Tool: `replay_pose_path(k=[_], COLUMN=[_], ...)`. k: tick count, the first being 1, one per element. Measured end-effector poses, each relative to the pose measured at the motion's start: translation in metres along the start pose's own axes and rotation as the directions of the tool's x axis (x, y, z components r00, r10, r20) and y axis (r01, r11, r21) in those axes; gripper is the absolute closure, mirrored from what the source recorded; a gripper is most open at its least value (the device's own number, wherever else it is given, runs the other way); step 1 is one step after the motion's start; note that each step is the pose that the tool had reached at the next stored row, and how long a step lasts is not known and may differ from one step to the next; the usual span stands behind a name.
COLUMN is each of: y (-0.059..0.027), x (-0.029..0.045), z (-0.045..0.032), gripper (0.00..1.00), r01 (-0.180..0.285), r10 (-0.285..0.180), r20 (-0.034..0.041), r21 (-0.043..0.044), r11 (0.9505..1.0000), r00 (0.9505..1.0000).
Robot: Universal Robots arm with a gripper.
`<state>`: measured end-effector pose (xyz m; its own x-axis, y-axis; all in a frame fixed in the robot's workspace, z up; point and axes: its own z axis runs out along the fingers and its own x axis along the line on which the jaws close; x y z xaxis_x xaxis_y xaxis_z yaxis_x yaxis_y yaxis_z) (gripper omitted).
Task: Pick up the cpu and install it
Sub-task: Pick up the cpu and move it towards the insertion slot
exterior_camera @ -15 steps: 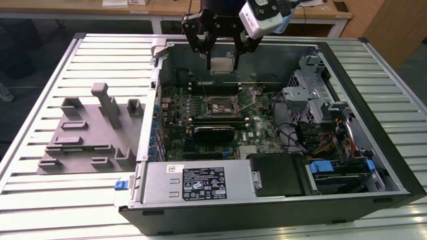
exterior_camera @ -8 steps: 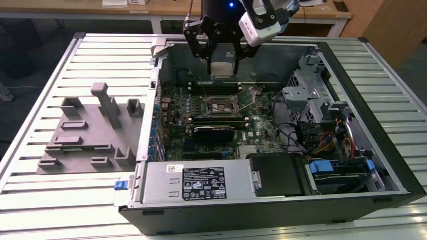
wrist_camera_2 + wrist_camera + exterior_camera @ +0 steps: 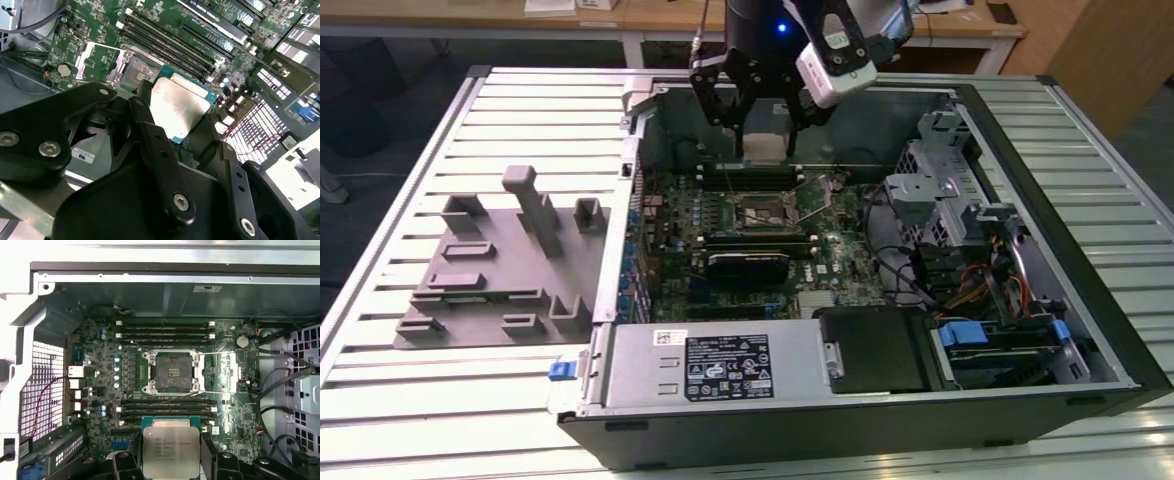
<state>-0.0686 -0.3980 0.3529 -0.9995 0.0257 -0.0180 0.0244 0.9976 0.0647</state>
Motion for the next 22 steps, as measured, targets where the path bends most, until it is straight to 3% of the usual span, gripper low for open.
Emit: replay_pose_path(k=[22], y=[0.0093], x=[-0.0027], z=[0.0351], gripper=[0.45], r01=[0.000], r10=[0.000], r20=[-0.0031], r21=[0.0000], r11=[1.0000], r00=[1.0000])
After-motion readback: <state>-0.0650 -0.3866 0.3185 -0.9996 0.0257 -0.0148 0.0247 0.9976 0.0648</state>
